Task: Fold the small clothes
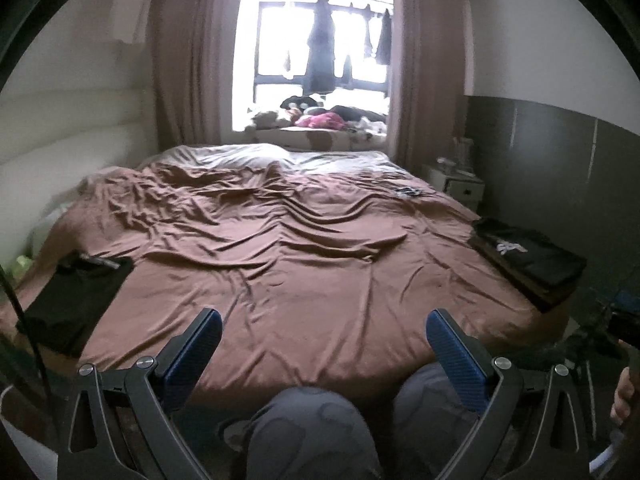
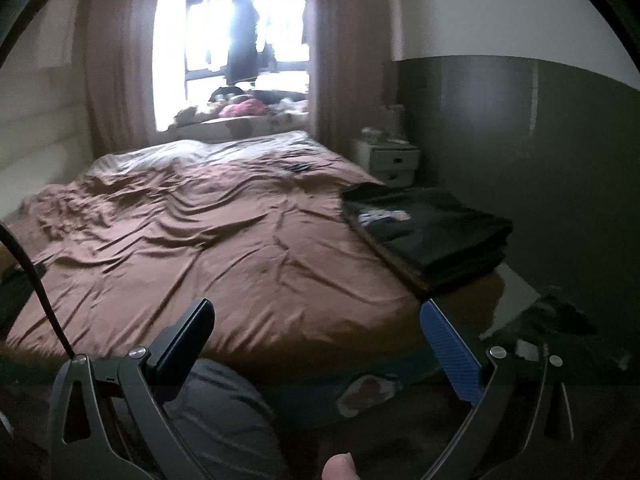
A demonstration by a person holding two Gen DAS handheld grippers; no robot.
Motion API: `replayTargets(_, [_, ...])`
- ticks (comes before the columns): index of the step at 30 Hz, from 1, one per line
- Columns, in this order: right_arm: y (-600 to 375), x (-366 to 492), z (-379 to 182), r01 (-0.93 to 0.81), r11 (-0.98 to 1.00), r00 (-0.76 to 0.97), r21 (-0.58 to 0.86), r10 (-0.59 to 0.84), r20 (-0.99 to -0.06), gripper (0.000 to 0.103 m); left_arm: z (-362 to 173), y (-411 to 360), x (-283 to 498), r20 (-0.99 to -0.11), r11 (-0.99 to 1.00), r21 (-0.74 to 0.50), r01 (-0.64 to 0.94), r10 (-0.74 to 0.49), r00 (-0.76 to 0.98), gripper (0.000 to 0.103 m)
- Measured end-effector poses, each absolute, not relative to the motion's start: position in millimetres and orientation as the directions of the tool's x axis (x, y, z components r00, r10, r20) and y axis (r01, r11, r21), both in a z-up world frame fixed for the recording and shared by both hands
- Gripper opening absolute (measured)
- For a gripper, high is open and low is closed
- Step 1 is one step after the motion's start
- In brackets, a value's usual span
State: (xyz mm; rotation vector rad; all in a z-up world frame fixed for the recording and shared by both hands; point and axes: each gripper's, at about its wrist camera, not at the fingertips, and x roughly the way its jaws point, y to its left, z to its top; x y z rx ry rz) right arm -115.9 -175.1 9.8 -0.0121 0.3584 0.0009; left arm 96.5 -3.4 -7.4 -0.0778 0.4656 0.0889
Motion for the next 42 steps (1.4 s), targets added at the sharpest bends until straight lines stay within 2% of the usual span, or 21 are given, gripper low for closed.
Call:
replayTargets(14, [-156,-119,-13,-0.103,0.994,0.906,-0.026,0.083,-0.415,0.103,-44,6,80,-0.505,0.987,-0.089,-0.133,0.070,0.860,0.103])
replayTargets(23, [-151,-131,-12,-0.108,0.992,0.914,-0.060,0.075,-0.398,0.103,-44,7,75,-0.493,0.987,-0.096,-0.131,0.067,0.868,0.103])
replayTargets(42, [-141,-135,-16,-0.138,0.989,0.916,-0.042,0.112,-0.385,0.103,-41,7,64,-0.491,0.986,-0.092,-0.143,0.080,0.867,0.103])
